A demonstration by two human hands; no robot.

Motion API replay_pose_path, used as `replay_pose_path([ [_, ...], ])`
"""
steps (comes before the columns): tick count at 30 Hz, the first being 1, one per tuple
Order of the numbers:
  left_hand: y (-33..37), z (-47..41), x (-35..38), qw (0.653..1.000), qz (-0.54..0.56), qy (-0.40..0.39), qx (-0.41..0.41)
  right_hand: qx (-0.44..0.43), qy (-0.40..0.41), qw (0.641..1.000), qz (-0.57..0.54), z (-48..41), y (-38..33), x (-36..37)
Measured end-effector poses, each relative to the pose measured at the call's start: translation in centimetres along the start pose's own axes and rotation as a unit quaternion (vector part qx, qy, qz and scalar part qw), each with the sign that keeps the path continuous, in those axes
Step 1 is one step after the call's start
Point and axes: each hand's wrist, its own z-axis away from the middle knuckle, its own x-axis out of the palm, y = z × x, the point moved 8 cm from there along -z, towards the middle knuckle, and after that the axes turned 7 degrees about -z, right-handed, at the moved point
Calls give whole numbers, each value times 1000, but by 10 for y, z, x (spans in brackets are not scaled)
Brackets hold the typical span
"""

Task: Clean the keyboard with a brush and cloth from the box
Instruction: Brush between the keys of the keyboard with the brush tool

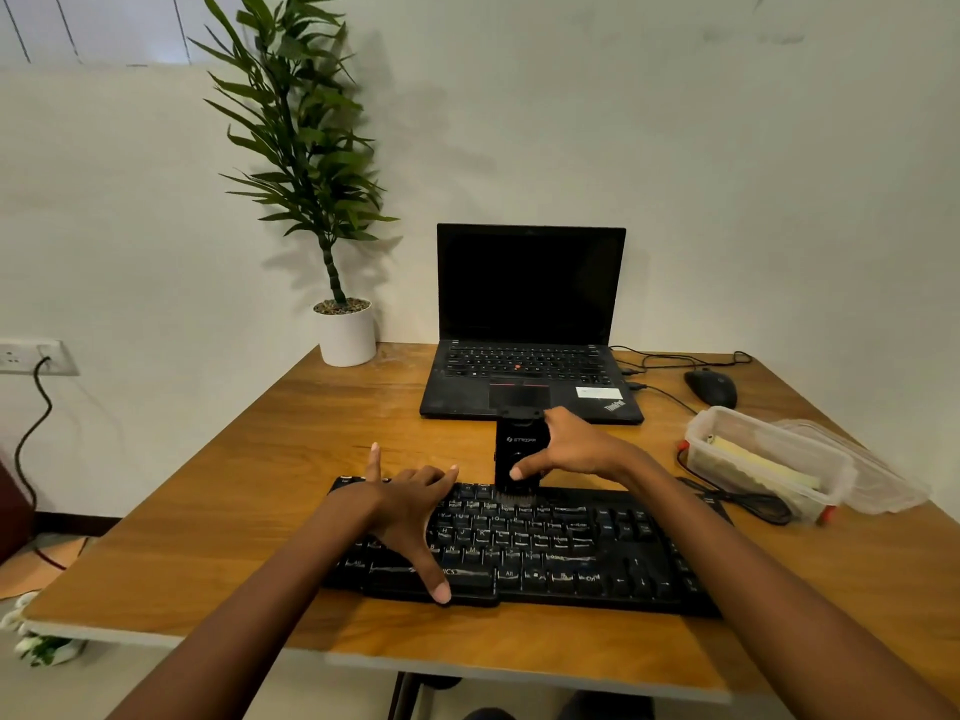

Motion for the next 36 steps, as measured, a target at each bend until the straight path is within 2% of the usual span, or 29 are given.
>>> replay_pose_path([
  [2,0,0,1,1000,-1,-2,1,-14,20,999,36,-2,-2,-3],
  [4,0,-1,1,1000,-2,-3,0,-22,38,999,26,-4,-3,-6],
  [6,-1,-2,1,1000,-4,-2,-1,-16,18,1000,11,-5,-3,-1],
  [10,0,-2,0,1000,-13,-5,2,-33,53,997,51,-9,-4,-5],
  [12,-1,-3,1,1000,-16,-5,-2,-23,35,999,23,-11,-2,-2],
  [14,-1,-3,0,1000,-19,-4,-1,-22,27,999,39,-11,-2,1],
  [17,1,-2,-1,1000,-16,-6,-1,-36,67,996,50,-10,-2,-6],
  [19,-1,-2,-1,1000,-17,-6,-3,-21,41,998,39,-8,0,-3],
  [23,0,-3,0,1000,-19,-6,-1,10,-36,988,152,-9,-15,-7],
  [26,0,-3,-1,1000,-20,-5,-4,-8,-26,992,126,-13,-22,-3],
  [30,-1,-2,1,1000,-13,1,-2,25,-58,991,118,-10,-9,-4],
  [36,-1,-4,2,1000,-8,4,0,17,-36,995,89,-11,-10,2],
])
